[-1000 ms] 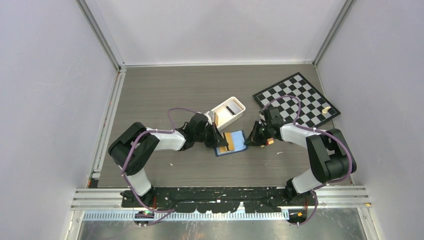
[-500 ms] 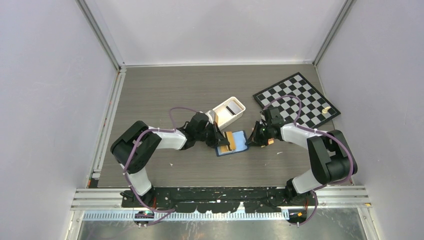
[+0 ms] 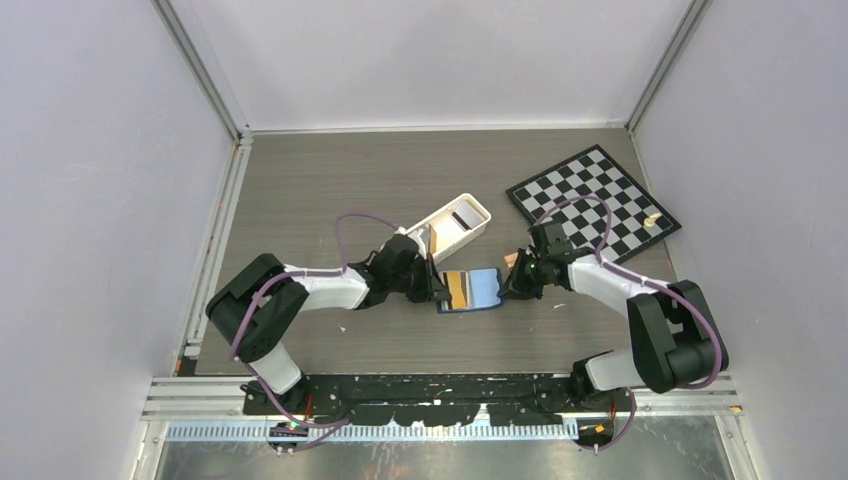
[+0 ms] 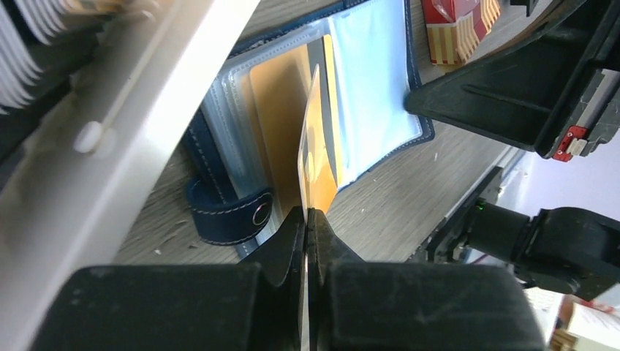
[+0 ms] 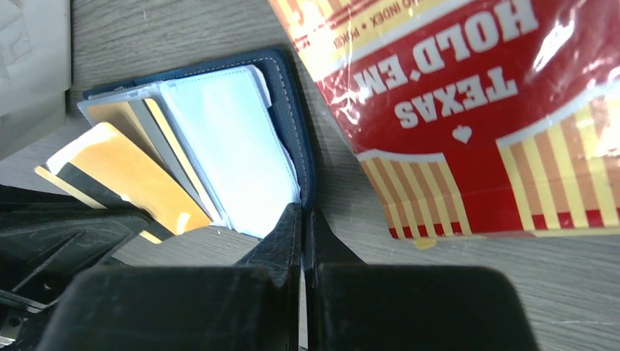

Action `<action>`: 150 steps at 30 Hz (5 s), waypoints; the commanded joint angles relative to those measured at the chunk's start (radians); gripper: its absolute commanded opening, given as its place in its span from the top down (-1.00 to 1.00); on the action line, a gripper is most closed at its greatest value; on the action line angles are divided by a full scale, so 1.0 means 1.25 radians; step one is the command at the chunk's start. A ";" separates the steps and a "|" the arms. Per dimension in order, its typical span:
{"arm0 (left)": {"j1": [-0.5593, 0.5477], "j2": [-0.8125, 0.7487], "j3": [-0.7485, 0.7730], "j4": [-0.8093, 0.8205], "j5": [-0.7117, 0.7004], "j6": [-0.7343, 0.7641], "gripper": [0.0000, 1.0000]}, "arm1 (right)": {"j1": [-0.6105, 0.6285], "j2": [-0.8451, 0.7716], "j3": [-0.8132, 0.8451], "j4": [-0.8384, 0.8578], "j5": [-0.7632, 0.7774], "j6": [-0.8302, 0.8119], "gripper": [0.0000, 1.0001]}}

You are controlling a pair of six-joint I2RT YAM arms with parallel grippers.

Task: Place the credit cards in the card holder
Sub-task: Insert the credit card into the card holder.

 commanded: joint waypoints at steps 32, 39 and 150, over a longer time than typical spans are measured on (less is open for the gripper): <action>0.103 -0.011 0.134 -0.101 -0.186 0.458 1.00 | 0.181 0.015 0.065 0.002 0.110 0.077 0.99; 0.027 -0.185 0.078 -0.223 -0.132 0.344 1.00 | 0.209 -0.047 0.011 -0.077 0.065 0.068 0.99; 0.017 -0.071 -0.298 0.157 0.042 -0.207 1.00 | 0.411 -0.134 -0.136 0.022 0.282 0.286 0.99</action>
